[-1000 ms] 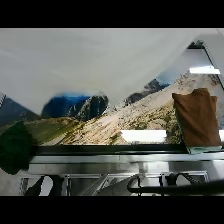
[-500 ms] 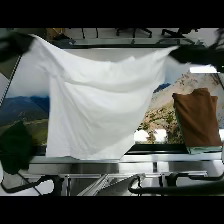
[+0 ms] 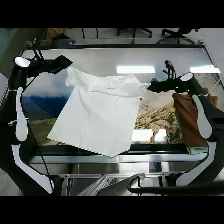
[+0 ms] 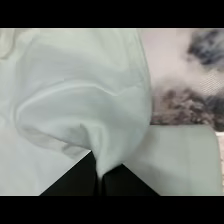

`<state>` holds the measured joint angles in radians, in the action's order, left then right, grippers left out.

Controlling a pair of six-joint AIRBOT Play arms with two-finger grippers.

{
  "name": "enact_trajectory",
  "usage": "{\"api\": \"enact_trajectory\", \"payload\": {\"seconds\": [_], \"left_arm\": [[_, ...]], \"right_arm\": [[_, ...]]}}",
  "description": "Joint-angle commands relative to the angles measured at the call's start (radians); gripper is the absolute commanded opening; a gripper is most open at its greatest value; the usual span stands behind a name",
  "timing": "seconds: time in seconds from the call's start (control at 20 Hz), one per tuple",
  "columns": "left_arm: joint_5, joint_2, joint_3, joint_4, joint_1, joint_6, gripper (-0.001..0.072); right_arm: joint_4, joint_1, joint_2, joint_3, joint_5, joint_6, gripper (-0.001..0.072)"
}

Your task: Fold the shirts.

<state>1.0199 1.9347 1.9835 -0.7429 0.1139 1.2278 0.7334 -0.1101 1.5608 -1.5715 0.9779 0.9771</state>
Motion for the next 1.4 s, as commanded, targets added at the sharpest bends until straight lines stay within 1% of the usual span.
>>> {"api": "enact_trajectory", "payload": {"seconds": [0.0,0.2,0.3,0.45,0.5,0.65,0.75,0.85,1.0,1.15,1.25,1.35], "left_arm": [[0.213,0.036,0.086,-0.005,0.069,0.137,0.0691],[0.428,-0.102,-0.111,0.0,0.183,0.189,0.0691],[0.525,-0.191,-0.262,0.0,0.227,0.188,0.0691],[0.55,-0.354,-0.508,-0.011,0.294,0.167,0.0691],[0.55,-0.41,-0.58,-0.056,0.318,0.167,0.0691],[0.542,-0.595,-0.798,-0.291,0.384,0.18,0.0691],[0.52,-0.696,-0.937,-0.364,0.43,0.206,0.0691],[0.47,-0.775,-1.078,-0.352,0.461,0.218,0.0691],[0.338,-0.864,-1.271,-0.335,0.456,0.218,0.0692],[0.184,-0.896,-1.415,-0.286,0.421,0.218,0.0691],[0.086,-0.895,-1.482,-0.239,0.388,0.217,0.0691],[-0.005,-0.895,-1.529,-0.226,0.352,0.217,0.0691]], "right_arm": [[0.016,0.003,0.044,0.003,0.009,0.007,0.0017],[0.016,-0.017,0.035,0.003,0.056,0.007,0.0017],[0.016,-0.019,0.035,0.003,0.081,0.007,0.0017],[0.015,-0.017,0.035,0.003,0.09,0.008,0.0018],[0.015,-0.017,0.035,0.003,0.09,0.008,0.0017],[-0.001,-0.017,0.035,0.003,0.099,0.007,0.0017],[-0.032,-0.017,0.035,0.003,0.105,0.006,0.0017],[-0.062,-0.017,0.035,0.003,0.105,0.003,0.0017],[-0.076,-0.016,0.035,0.003,0.105,0.003,0.0018],[-0.076,-0.015,0.035,0.003,0.105,0.003,0.0017],[-0.082,-0.015,0.035,0.003,0.105,-0.002,0.0017],[-0.084,-0.015,0.035,0.003,0.105,-0.005,0.0017]]}}
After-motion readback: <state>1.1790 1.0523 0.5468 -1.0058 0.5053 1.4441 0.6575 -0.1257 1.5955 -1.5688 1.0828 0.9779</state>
